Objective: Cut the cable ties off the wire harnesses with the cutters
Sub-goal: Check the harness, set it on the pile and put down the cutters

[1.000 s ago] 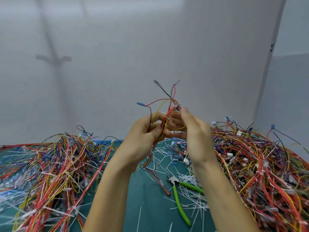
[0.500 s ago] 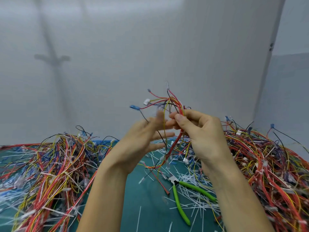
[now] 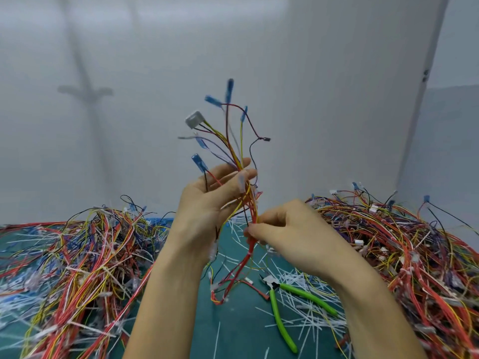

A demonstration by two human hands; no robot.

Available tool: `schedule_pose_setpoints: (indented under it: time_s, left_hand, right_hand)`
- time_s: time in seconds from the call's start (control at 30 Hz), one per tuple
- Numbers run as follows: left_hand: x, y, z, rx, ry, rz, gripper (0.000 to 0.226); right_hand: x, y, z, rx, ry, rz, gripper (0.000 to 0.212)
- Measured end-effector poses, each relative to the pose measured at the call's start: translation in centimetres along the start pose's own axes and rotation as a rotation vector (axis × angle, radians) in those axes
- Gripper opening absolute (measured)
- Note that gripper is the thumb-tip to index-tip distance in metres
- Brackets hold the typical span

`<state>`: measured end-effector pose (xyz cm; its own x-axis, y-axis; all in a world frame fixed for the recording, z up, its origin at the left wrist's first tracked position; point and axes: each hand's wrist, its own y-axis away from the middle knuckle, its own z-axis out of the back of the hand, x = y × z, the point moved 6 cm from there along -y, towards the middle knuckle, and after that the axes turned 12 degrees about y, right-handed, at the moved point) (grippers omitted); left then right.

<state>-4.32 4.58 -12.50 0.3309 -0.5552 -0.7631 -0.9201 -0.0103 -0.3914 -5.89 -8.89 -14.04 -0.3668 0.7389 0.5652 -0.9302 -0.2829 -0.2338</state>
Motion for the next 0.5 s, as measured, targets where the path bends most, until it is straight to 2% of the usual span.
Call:
schedule_pose_setpoints:
  time_s: [0.17,0.33,0.5]
  left_hand:
    - [-0.2,0.1,0.0,-0.003,-0.117,-0.08,0.028]
    - [-0.2,0.0,0.5,-0.041,-0.232,-0.083,0.026]
    - [-0.2,0.1,0.1,-0.072,-0.247,-0.105,0.021]
  right_hand:
    - [-0.4,0.1,1.3,-0.16,0.021,-0.066,0.024]
    - [0.2,0.7,1.3,-0.185,0.09,-0.057,0.022]
    - [1.0,1.0,2.0,-0.263,0.079,-0.011,0.009]
